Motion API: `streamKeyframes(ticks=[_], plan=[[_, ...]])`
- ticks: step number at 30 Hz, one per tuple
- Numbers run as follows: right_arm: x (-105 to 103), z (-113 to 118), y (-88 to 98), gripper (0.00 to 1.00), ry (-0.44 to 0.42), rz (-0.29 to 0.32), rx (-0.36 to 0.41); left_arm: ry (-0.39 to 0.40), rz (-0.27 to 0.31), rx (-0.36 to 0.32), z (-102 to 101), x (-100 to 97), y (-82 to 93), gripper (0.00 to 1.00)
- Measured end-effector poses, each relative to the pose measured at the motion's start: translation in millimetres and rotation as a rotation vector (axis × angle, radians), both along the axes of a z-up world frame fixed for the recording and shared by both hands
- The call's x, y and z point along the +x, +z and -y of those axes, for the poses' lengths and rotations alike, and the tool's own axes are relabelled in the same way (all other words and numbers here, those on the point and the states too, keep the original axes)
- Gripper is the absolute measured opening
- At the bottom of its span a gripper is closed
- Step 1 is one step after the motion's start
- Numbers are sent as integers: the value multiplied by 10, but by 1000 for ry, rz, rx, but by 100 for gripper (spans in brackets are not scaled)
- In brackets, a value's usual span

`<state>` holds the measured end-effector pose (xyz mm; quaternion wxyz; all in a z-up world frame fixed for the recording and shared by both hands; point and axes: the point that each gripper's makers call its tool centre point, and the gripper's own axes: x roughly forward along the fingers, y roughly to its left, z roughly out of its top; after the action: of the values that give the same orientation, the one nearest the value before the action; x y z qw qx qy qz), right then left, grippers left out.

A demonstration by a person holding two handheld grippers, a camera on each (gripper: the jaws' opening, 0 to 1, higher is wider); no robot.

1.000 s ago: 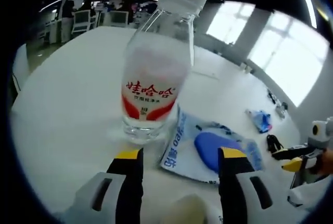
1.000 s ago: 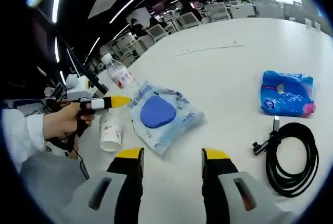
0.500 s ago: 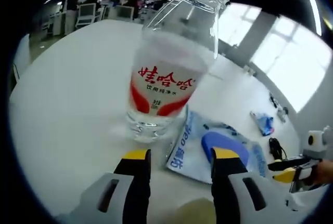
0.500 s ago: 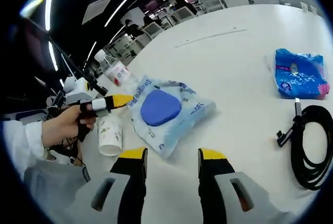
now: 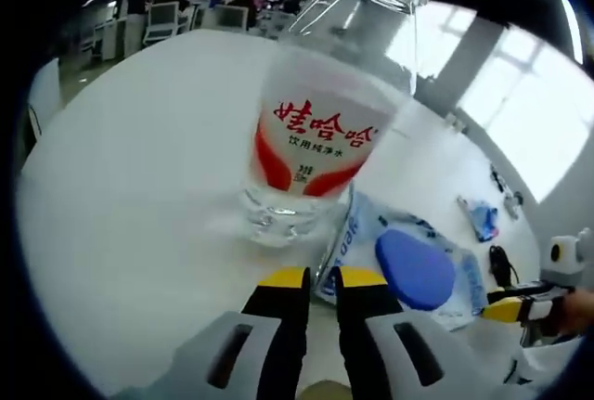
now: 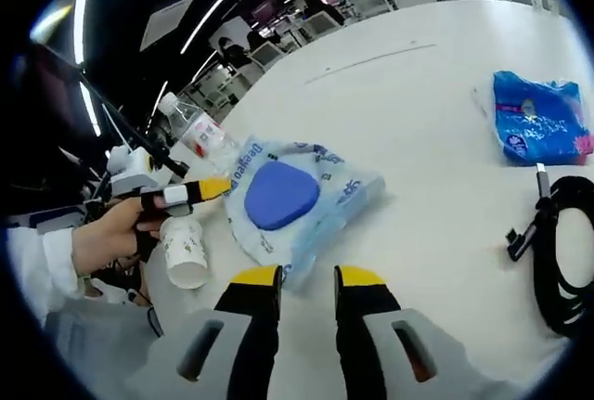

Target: Arrange the tabletop items into an orderly group along one side of the table until the central work area is clear of visible clutter.

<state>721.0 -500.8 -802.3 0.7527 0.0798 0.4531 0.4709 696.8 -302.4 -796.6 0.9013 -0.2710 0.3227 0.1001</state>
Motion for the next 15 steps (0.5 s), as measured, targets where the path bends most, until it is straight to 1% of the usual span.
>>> streamKeyframes(ticks=[1,2,3,4,7,9,11,12,13,15], plan=[[-10,3,-28,14,15,4,-13,-3,-10,-5,-29,-5,-28,4],[-9,2,-35,9,15,2,-18,-4,-14,-7,-31,-14,-33,3],[10,-5,-13,4,5,4,-4,-6,-12,-13,-5,-18,-18,1],[27,-14,7,3,-7,4,6,-7,-8,-13,-5,-21,-1,0],[61,3,4,0,-9,12,-10,-14,-7,-25,-11,-2,3,0],[105,21,35,0,-33,10,-5,-23,-15,-30,2,-12,4,0],[127,26,76,0,-38,17,-1,-56,-25,3,17,-27,20,0],[150,37,105,0,-28,45,-8,-80,-31,32,55,-42,45,0],[165,47,121,0,-23,58,-14,-87,-30,40,90,-46,59,0],[191,72,124,0,-24,65,-19,-107,-32,53,146,-61,64,0]])
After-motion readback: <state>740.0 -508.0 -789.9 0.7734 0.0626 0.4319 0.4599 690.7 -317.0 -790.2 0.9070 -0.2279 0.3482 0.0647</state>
